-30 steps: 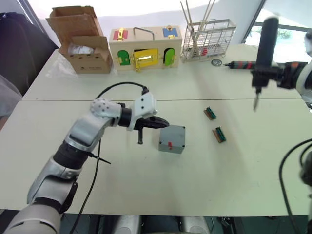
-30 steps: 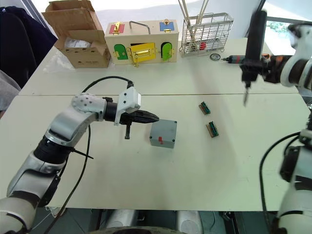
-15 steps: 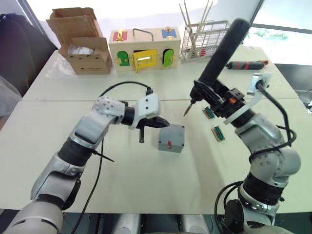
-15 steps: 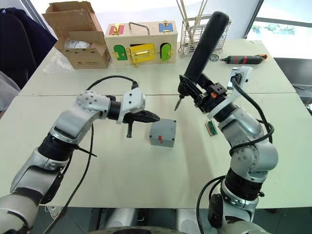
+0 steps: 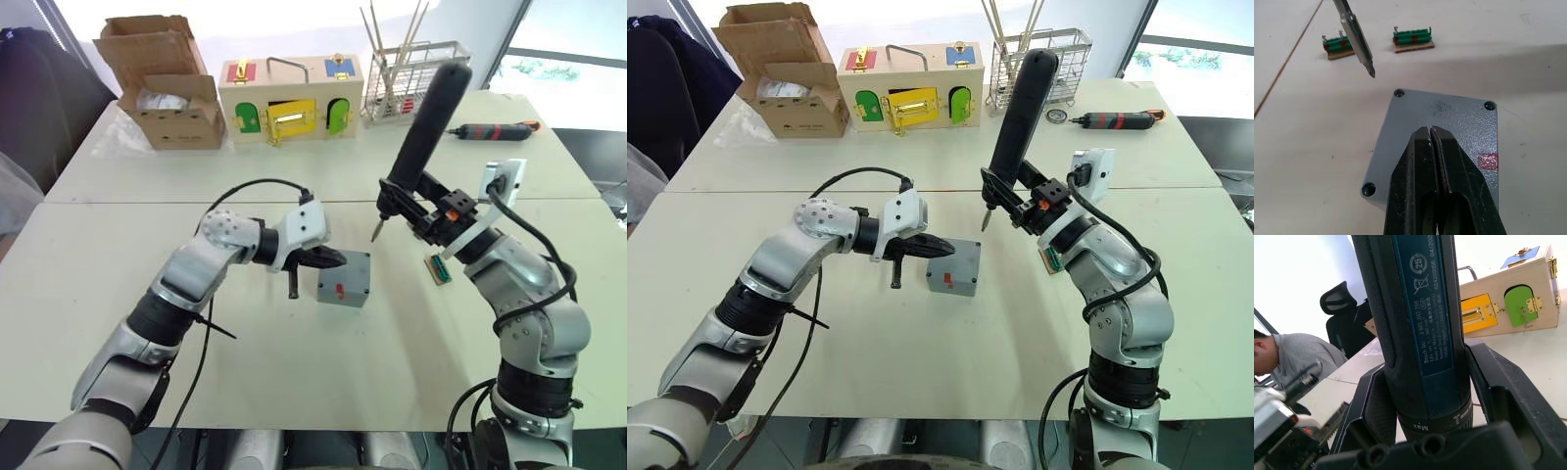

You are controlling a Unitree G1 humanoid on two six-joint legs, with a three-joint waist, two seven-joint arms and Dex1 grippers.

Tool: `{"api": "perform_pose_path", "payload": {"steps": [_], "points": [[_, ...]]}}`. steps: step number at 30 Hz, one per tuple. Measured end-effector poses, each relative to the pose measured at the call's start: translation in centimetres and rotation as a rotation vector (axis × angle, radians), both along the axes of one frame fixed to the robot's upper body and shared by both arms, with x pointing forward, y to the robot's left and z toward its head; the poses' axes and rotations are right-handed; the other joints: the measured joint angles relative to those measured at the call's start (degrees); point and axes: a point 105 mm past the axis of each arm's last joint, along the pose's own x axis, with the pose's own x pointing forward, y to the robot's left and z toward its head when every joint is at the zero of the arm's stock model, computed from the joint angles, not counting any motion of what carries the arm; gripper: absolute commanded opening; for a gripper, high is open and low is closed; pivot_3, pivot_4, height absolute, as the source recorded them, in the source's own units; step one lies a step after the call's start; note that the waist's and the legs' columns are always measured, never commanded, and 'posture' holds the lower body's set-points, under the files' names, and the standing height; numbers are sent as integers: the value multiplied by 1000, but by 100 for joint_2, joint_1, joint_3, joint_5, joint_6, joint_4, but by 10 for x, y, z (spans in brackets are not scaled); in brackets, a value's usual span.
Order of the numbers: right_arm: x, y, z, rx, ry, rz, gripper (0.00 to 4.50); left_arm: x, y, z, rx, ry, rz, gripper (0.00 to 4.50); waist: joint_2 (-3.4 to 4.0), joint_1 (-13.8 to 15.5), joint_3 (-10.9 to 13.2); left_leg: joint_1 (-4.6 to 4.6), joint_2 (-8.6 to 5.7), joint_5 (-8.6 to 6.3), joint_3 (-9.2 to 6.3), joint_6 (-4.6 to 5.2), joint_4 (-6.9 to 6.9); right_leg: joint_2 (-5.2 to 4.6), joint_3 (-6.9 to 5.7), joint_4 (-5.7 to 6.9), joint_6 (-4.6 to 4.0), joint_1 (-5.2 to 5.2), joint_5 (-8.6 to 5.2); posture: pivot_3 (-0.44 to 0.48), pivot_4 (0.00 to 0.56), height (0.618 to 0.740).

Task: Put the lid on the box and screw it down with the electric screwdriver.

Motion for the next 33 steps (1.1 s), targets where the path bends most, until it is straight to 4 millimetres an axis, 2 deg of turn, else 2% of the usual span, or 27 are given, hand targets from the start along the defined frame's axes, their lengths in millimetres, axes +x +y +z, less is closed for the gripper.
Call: {"api": "perform_pose_path", "payload": {"steps": [5, 12, 33], "points": [[-1, 1, -7, 8, 32, 6, 1879, 3, 0, -5, 16, -8, 2, 0, 0, 15, 0, 0, 0, 0, 0, 0, 1, 0, 0, 0, 0, 1, 0, 0, 150, 731], [-6, 1, -2, 12, 23, 11, 1879, 2, -3, -6, 13, -10, -6, 0, 0, 15, 0, 0, 1, 0, 0, 0, 1, 0, 0, -1, 0, 1, 0, 0, 150, 731], [-14, 4, -10, -9, 58, 49, 1879, -3, -11, -7, 3, 6, -40, 0, -1, 19, 0, 0, 0, 0, 0, 0, 3, 0, 0, -1, 0, 2, 0, 0, 150, 731]]}}
